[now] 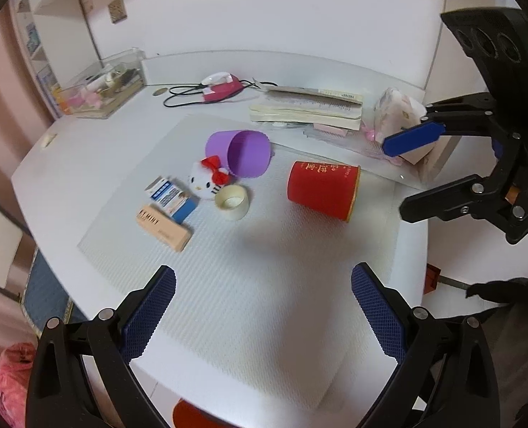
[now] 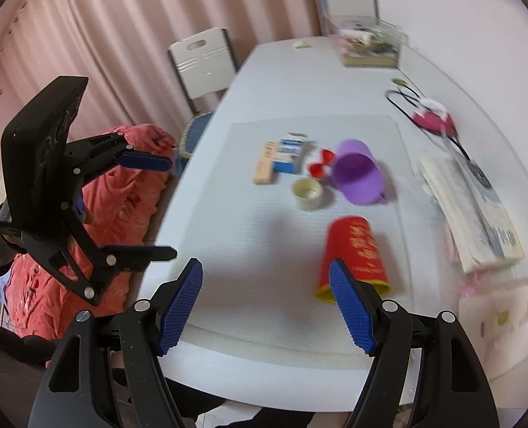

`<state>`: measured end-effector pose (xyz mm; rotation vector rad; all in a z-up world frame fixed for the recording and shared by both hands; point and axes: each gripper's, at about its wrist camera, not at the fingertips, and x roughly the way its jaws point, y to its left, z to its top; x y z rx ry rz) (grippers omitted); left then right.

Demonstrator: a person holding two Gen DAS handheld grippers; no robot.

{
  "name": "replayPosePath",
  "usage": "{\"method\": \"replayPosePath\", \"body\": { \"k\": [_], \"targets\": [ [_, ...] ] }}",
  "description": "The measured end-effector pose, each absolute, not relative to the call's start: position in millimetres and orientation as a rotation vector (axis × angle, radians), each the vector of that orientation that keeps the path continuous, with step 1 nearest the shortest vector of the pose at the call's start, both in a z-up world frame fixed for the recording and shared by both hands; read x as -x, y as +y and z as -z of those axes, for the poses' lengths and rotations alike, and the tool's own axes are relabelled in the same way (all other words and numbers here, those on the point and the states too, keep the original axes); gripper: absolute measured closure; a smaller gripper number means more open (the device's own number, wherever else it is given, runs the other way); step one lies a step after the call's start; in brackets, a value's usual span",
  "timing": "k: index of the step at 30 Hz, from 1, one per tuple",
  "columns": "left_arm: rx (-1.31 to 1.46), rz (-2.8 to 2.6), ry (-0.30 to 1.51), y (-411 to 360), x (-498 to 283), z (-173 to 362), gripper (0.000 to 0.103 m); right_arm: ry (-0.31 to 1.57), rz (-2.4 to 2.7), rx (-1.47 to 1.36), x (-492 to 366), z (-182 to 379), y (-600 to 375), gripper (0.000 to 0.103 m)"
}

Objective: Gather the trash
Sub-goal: 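Move both tools back over the desk toward the red paper cup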

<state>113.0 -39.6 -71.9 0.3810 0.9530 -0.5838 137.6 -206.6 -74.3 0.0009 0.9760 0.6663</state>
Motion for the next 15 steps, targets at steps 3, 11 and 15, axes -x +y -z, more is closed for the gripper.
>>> {"method": "replayPosePath", "body": {
  "k": [3, 11, 15],
  "targets": [
    [-0.376, 0.589, 0.976, -44.6, -130.7, 81.7, 0.006, 0.999, -0.643, -0.021, -144.8, 88.2, -218.4, 0.030],
    [-0.358, 0.592, 1.016, -53.2, -171.1, 107.5, 0.006, 1.038, -0.615, -0.003, -170.0, 122.3, -225.6, 0.030],
    [-0.358, 0.598, 1.037, -58.0, -191.9, 122.5, 0.006, 1.052, -0.613, -0.003, -184.7, 135.5, -225.1, 0.028]
  ]
}}
